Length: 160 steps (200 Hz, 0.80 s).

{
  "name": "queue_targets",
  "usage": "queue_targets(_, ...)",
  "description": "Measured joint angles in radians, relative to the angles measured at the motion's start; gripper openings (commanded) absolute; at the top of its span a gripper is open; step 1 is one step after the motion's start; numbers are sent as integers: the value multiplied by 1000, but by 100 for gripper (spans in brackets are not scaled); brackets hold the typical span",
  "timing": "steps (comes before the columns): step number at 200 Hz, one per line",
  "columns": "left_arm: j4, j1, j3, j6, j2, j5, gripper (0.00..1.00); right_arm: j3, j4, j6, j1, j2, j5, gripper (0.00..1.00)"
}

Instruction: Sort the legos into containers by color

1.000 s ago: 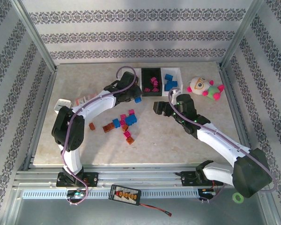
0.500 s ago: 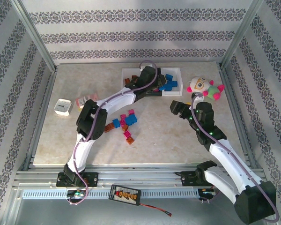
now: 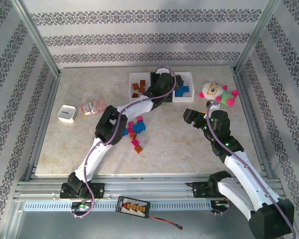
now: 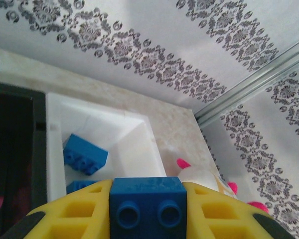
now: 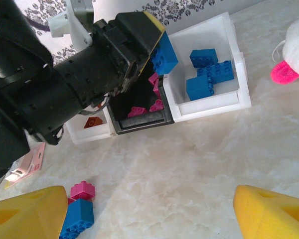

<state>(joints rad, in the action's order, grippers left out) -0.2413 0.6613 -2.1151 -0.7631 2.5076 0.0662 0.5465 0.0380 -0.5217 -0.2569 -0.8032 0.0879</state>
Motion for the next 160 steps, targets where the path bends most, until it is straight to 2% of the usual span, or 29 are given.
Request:
queue_targets(45,32,0,-274,50,162,29,18,-5,4,-4,0,13,0,86)
queue_targets(75,71,0,-400,72,240,45,27,-15,16,-4,0,34,0,87)
queue_targets(84,79,0,-408,77,248,48,35,-15,20,-5,0,37,0,87)
queue_targets(98,93,0,-410,89,253,47,56,-15,23,-5,0,40,0,87)
queue_targets(115,102,0,-410,109,253,47,74,-15,24,-8,0,40,0,87)
queue_targets(139,101,0,-408,140,253,44,89,-15,26,-8,0,40,1,87)
queue_targets(160,97,0,-333,167,208,40,96,-15,26,-8,0,38,9,87)
